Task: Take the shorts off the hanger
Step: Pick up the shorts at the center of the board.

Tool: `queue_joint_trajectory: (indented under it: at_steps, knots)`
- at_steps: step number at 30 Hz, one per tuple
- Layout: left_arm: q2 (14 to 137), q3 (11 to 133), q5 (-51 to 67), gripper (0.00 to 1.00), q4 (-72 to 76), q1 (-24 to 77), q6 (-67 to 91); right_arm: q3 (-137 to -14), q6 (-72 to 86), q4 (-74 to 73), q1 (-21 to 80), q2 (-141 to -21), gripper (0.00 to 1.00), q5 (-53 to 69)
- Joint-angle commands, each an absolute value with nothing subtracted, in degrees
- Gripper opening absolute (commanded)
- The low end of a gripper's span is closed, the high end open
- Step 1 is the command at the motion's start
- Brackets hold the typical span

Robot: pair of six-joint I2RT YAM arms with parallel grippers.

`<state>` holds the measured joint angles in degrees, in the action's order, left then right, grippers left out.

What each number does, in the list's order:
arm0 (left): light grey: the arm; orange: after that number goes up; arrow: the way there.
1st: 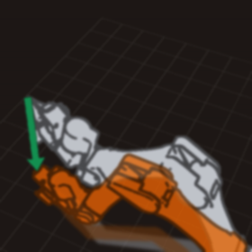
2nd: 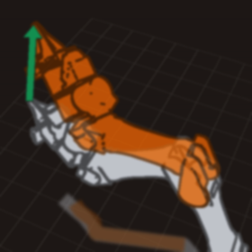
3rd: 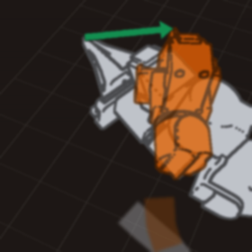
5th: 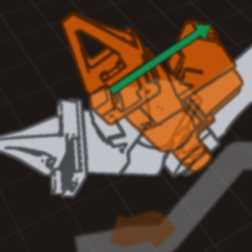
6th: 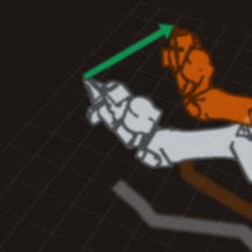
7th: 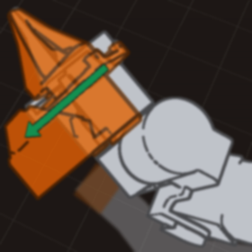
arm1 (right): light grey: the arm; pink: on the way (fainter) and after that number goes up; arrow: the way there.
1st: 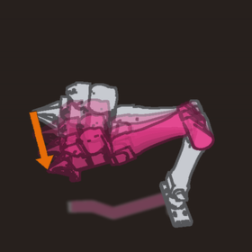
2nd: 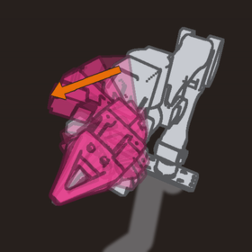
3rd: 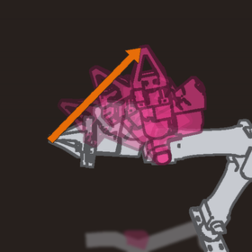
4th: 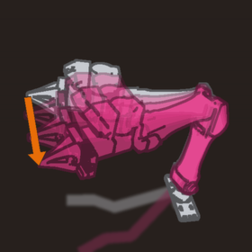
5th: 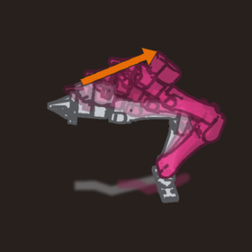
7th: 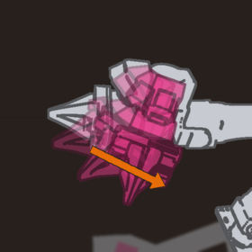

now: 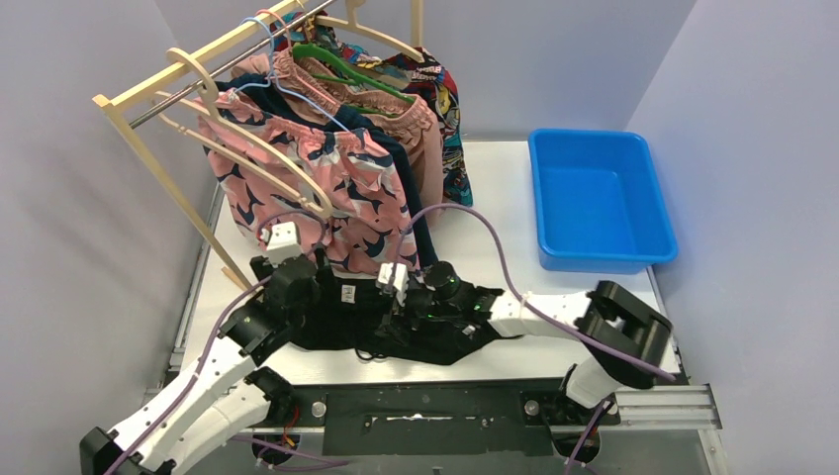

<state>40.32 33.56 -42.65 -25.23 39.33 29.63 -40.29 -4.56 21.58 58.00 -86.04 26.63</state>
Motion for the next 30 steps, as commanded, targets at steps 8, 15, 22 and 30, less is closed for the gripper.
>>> queue_joint_trajectory:
  at_steps: [8, 15, 22, 30]
  knots:
    - [40.48, 30.61, -22.31, 0.85, -12.68, 17.34, 26.11, -56.33, -15.36, 28.20, 58.63, -103.19, 0.84, 28.67]
    - [40.25, 29.82, -21.55, 0.84, -10.10, 17.23, 24.80, -63.54, -14.55, 19.33, 55.86, -109.61, 0.95, 30.07]
    - [40.46, 29.67, -21.02, 0.84, -9.31, 16.78, 24.10, -70.98, -12.37, 4.05, 54.32, -117.18, 0.85, 34.57]
    - [41.15, 29.88, -21.80, 0.83, -9.77, 15.55, 24.08, -69.63, -8.07, 1.80, 56.71, -117.58, 0.04, 31.85]
